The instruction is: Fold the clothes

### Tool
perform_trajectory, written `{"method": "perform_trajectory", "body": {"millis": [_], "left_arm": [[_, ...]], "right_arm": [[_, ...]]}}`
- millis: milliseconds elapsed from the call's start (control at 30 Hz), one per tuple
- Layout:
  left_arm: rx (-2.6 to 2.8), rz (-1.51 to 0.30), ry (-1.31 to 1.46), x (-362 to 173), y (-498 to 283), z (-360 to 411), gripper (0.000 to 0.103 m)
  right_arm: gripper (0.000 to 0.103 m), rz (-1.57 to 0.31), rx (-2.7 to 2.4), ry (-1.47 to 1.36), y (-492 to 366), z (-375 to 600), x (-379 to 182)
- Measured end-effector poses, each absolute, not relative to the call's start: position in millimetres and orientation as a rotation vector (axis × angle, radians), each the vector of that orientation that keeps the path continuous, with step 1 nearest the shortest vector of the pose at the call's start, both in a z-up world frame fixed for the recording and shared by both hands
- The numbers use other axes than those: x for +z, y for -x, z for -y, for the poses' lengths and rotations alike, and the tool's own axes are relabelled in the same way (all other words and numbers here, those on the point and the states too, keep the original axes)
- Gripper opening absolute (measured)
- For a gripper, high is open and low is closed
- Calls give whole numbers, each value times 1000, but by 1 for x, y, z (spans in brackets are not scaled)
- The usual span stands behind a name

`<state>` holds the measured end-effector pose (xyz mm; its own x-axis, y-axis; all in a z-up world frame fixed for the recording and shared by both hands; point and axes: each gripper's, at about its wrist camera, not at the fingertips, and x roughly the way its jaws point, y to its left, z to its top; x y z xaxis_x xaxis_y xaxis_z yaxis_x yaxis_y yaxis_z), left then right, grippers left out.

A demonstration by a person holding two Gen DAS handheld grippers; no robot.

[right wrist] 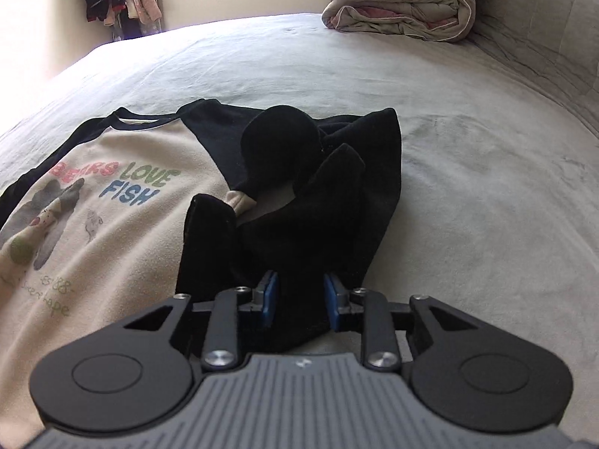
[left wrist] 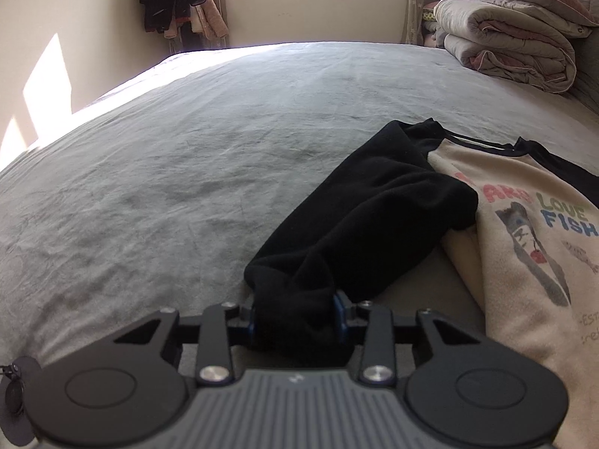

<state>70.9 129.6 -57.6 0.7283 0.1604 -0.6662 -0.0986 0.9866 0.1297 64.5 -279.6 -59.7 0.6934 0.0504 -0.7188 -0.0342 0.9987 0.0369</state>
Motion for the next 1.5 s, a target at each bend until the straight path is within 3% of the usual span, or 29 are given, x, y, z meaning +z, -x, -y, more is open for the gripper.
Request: {"method": "perform_trajectory", "body": {"millis": [167, 500, 833, 900, 967, 1033, 1300, 1500], "left_arm": [[304, -658, -185, -39, -79, -145, 25], [482, -645, -106, -35, -94, -180, 27], [437, -647, -214, -36, -84, -159, 46], [407, -651, -200, -33, -78, -159, 49], [379, -658, -191, -33, -72, -159, 55], [351, -666, -183, -32, -66, -159, 59], [204, -728, -108, -39, -36, -155, 61], [133, -833, 43, -51, -11, -153, 61]], "right_arm": [[6, -777, -8, 38, -64, 290, -53], [6, -688, -221, 53, -71, 339, -31], [6, -641, -378, 29, -78, 376, -31], [18, -659, -346, -32, -74, 380, -30], [23, -672, -314, -66, -68, 379, -26], [48, -676, -282, -83, -60, 373, -23], [50, -721, -93, -128, -34, 351, -21], [50, -868, 28, -349, -12, 339, -38]]}}
